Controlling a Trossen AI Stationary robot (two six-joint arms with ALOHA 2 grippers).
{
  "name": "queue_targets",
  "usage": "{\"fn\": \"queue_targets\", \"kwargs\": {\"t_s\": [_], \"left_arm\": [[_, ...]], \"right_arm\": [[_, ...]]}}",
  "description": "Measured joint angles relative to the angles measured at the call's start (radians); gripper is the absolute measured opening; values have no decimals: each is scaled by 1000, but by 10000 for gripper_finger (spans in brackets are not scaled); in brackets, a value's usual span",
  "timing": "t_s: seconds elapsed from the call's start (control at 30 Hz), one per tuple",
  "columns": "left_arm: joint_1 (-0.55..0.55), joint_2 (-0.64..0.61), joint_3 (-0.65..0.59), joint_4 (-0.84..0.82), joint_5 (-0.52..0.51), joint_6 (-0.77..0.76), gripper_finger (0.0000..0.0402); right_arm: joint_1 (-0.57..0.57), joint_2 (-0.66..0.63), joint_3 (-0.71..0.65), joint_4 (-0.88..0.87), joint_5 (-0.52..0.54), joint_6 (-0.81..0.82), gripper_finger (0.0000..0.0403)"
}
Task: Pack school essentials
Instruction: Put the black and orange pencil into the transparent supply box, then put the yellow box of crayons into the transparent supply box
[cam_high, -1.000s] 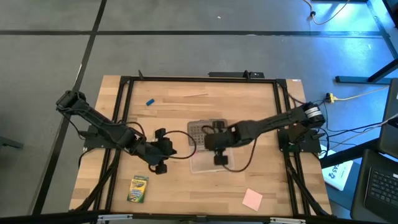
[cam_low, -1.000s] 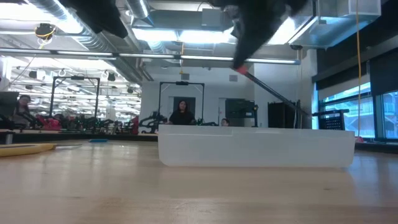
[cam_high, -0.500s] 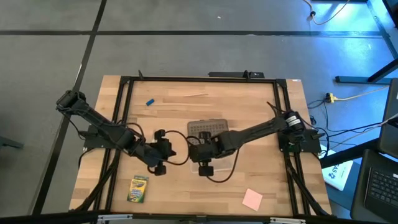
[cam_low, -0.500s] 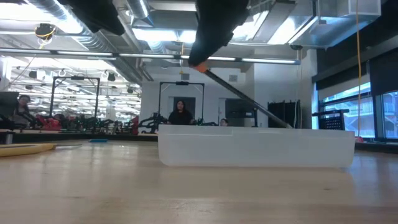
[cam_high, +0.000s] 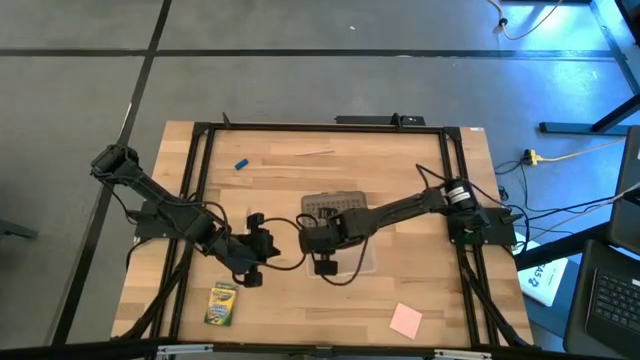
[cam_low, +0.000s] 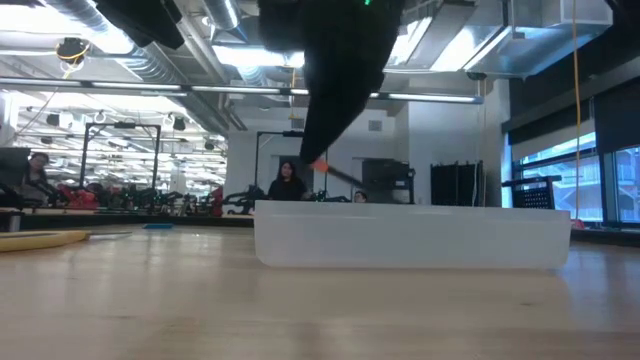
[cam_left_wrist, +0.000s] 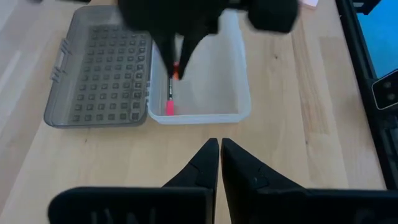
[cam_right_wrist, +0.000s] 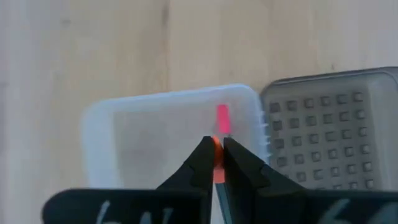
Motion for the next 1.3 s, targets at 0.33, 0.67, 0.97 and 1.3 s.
{"fn": "queue_targets", "kwargs": {"t_s": [0.33,0.67,0.97,1.3], "left_arm": [[0,0,0,0,0,-3,14],[0,0,0,1,0,-5,14],[0,0,0,1,-1,-7,14],[2,-50,0,-58,0,-169,14]], "right_arm": [[-22,33,0,0,-13,-23,28],[-29,33,0,1,-19,-50,71],[-47,33,-1,1,-10,-50,91],[-54,-17,10,-34,-1,-148,92]]}}
